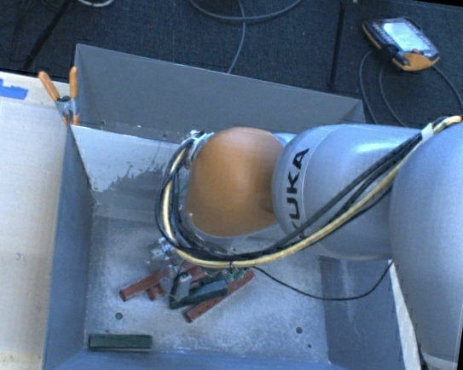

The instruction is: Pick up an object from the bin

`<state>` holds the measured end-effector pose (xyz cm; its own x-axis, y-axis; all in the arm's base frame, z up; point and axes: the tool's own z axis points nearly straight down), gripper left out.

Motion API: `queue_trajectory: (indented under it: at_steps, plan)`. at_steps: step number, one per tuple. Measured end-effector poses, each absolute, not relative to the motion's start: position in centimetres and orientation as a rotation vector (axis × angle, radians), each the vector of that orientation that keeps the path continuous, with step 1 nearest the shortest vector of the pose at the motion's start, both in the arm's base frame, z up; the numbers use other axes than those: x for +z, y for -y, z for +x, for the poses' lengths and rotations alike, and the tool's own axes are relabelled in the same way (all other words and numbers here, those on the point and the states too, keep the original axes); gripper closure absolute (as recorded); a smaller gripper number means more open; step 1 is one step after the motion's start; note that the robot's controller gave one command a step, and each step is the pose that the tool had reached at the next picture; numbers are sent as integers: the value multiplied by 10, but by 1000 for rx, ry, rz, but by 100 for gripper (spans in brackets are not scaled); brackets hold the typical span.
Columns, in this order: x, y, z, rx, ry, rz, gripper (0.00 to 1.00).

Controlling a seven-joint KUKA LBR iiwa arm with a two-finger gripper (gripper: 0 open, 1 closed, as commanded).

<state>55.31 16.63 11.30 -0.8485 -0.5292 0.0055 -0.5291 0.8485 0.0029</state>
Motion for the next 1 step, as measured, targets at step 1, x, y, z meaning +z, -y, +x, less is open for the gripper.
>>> queue_trajectory:
  at_steps: [1]
  plan:
    - [138, -167, 554, -1, 3022, 863, 100]
